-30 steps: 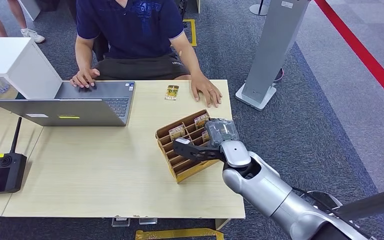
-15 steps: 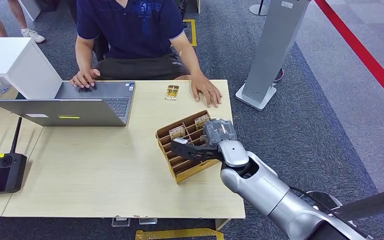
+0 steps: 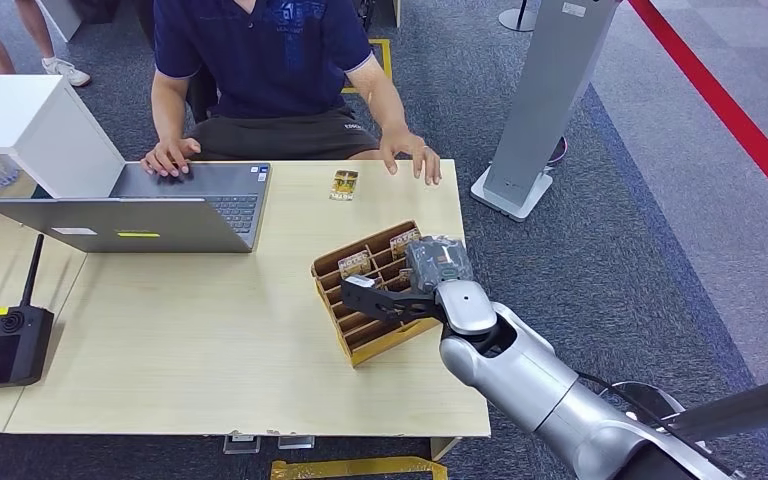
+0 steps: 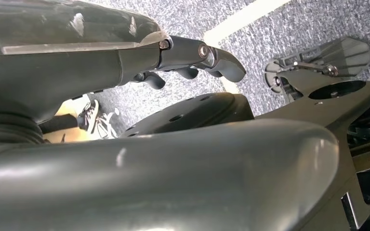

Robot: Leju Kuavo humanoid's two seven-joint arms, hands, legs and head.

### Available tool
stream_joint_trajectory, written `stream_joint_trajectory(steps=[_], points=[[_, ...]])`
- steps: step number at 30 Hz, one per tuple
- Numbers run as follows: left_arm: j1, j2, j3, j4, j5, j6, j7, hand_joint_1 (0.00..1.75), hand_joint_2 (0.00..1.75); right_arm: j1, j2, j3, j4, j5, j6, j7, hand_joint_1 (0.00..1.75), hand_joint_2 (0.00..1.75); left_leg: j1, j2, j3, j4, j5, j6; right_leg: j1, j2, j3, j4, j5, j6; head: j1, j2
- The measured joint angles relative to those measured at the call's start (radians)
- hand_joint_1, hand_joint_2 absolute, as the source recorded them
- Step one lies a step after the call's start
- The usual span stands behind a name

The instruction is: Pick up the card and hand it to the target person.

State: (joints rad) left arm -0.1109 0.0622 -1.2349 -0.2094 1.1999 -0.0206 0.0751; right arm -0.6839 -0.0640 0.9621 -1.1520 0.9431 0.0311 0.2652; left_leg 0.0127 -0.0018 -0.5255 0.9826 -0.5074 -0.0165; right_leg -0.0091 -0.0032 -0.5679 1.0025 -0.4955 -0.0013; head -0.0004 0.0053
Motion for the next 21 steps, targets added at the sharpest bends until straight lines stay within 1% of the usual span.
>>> stream_joint_trajectory(steps=[5,12,17,21], points=[[0.000,0.000,-0.002,0.000,-0.001,0.000,0.001,0.00,0.00,-0.024,-0.005,-0.007,-0.050,0.030,0.007,0.033,1.57,1.75,0.000,0.000,0.000,0.000,0.000,0.000,0.000,0.000,0.000,0.000,0.000,0.000,0.000,0.000],[0.000,0.000,-0.005,0.000,-0.004,0.006,0.003,0.00,0.00,-0.131,-0.008,-0.030,-0.138,0.036,0.022,0.056,1.57,1.75,0.000,0.000,0.000,0.000,0.000,0.000,0.000,0.000,0.000,0.000,0.000,0.000,0.000,0.000],[0.000,0.000,-0.006,0.000,-0.004,0.009,0.005,0.00,0.00,-0.230,0.008,-0.033,-0.141,0.009,0.002,0.053,1.57,1.75,0.000,0.000,0.000,0.000,0.000,0.000,0.000,0.000,0.000,0.000,0.000,0.000,0.000,0.000],[-0.001,0.000,-0.006,0.000,-0.003,0.013,0.013,0.00,0.00,-0.275,0.037,-0.031,-0.093,-0.013,-0.044,0.025,1.57,1.75,0.000,0.000,-0.001,0.000,0.000,0.000,0.000,0.000,0.000,0.000,0.000,0.000,0.000,0.000]])
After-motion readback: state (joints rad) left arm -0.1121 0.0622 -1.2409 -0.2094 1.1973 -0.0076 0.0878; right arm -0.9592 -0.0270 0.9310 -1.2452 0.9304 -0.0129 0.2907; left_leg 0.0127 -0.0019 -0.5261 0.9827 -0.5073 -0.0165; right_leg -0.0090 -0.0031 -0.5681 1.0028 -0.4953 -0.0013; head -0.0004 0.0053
